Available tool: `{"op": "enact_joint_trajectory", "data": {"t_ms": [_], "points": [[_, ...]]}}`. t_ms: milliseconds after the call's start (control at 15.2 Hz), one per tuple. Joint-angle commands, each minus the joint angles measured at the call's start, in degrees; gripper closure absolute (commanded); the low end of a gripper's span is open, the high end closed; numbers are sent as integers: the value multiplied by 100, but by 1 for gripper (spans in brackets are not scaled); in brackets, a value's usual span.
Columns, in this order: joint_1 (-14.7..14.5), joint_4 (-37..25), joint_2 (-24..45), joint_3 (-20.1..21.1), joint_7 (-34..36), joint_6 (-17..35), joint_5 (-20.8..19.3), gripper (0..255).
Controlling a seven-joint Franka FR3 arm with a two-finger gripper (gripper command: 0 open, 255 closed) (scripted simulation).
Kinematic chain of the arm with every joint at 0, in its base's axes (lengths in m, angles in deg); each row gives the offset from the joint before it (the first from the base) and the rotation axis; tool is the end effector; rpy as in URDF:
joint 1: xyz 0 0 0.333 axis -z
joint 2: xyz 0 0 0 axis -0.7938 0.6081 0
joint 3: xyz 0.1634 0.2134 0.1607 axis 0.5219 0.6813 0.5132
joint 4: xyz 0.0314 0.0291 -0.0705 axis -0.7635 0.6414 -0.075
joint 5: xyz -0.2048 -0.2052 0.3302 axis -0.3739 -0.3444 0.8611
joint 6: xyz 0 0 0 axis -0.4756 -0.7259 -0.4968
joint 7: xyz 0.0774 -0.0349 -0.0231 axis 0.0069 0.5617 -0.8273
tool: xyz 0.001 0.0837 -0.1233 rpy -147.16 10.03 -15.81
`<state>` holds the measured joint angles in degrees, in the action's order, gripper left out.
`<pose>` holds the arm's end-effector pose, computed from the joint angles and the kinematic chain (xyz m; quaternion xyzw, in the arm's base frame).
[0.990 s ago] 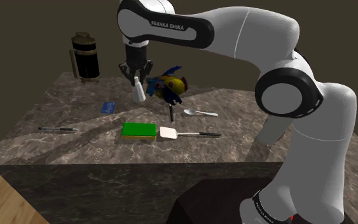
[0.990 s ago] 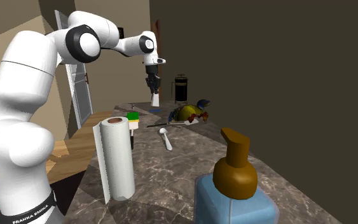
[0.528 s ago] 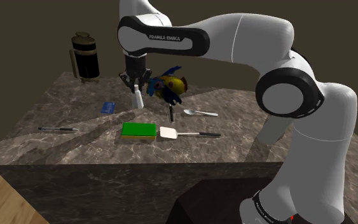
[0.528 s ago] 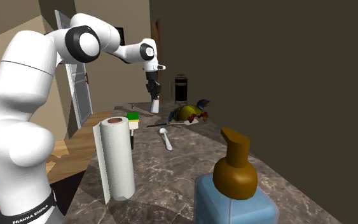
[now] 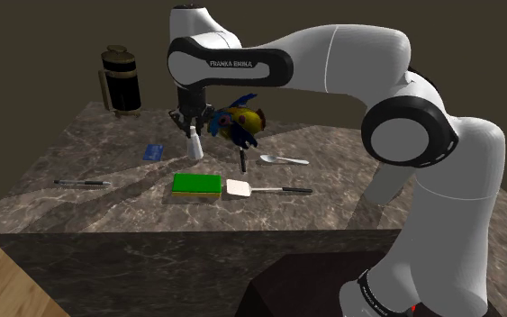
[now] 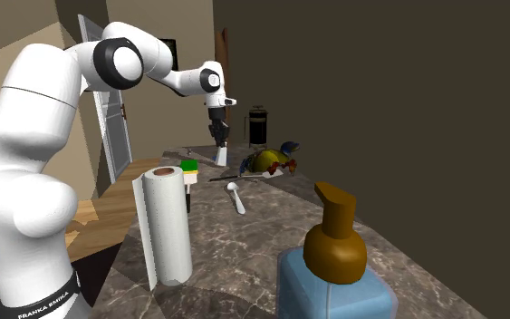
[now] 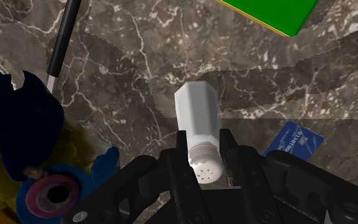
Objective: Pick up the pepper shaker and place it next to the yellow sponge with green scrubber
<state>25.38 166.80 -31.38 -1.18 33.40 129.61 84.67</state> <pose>0.6914 0.2744 0.3903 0.9992 -0.0136 0.0132 0.0362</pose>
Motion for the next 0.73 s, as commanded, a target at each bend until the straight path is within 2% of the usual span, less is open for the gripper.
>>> {"op": "enact_joint_trajectory", "data": {"t_ms": [0, 132, 198, 528, 660], "points": [[-1, 10, 6, 2, 0, 3, 2, 255], [-1, 10, 6, 2, 0, 3, 2, 255], [-1, 0, 10, 2, 0, -3, 2, 0], [-1, 10, 6, 2, 0, 3, 2, 0], [-8, -360, -3, 4, -3, -377, 3, 0]]}}
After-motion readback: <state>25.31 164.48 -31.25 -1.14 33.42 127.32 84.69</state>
